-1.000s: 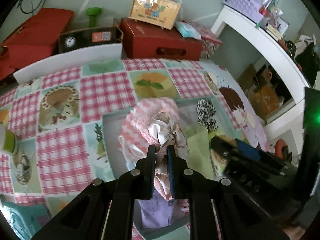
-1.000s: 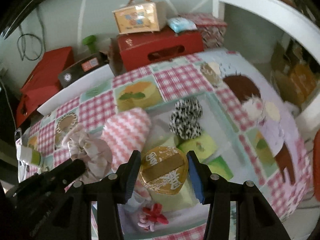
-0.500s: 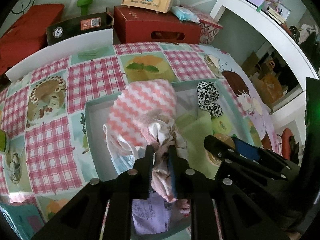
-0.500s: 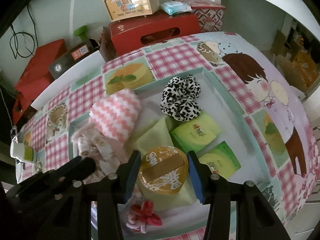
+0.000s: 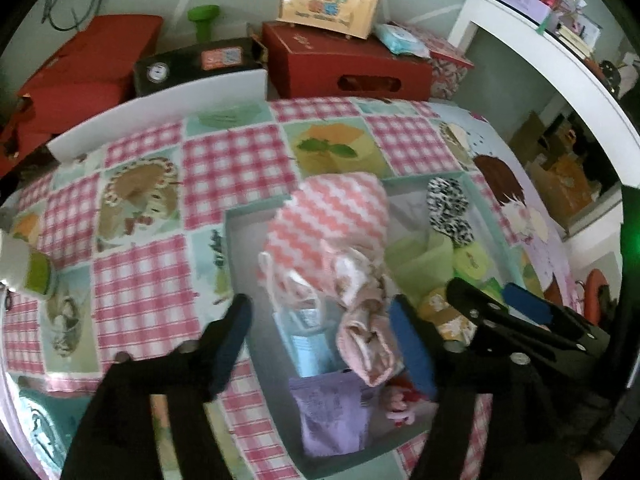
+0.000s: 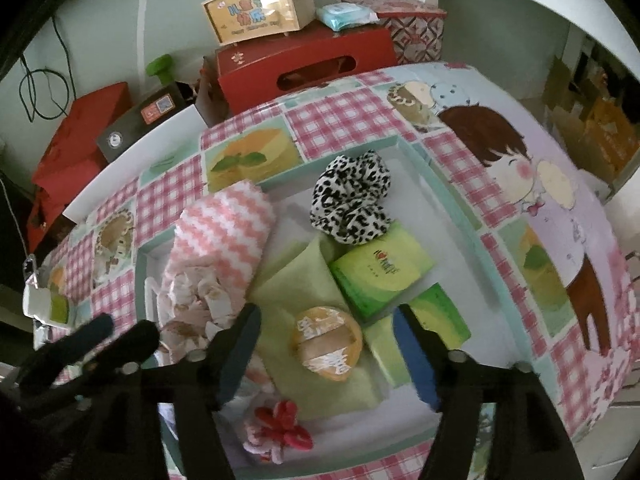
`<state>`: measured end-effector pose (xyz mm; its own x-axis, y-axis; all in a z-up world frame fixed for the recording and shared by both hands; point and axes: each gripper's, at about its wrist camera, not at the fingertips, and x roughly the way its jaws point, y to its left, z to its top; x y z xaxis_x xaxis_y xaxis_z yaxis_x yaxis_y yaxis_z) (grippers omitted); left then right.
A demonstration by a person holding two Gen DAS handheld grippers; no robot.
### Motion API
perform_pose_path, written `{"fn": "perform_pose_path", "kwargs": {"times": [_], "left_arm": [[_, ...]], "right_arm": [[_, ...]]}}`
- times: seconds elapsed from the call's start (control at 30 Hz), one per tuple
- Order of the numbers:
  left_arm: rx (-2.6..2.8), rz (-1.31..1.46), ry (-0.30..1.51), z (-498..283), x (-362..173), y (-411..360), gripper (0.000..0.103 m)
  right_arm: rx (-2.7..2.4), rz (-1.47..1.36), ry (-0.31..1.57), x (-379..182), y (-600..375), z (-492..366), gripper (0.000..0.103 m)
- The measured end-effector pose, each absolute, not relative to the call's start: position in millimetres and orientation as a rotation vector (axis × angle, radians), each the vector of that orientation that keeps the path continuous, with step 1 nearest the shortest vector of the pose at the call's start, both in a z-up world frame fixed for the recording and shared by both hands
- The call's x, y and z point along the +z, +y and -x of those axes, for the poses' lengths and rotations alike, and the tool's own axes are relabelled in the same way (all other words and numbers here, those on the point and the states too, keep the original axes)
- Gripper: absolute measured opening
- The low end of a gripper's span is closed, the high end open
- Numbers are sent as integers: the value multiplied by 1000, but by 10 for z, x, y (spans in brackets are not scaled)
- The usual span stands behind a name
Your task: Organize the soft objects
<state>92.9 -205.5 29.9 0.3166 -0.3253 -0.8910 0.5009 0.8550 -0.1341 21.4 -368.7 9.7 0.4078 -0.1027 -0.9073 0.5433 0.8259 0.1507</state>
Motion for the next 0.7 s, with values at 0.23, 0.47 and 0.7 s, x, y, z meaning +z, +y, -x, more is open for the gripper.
{"fn": "perform_pose_path", "kwargs": {"times": [0.23, 0.47, 0.7], "left_arm": [[-419, -173, 1135, -1067, 250, -1892, 93], [-331, -138, 1169, -1190, 205, -1727, 99], [-302, -135, 1173, -1209, 209, -1652, 98]], "right_arm": [[-421, -447, 1074, 105, -3696, -207, 86], [-429, -383, 1072, 104, -3643, -223, 103], [-428, -385, 1073, 103, -3655, -228, 103]]}}
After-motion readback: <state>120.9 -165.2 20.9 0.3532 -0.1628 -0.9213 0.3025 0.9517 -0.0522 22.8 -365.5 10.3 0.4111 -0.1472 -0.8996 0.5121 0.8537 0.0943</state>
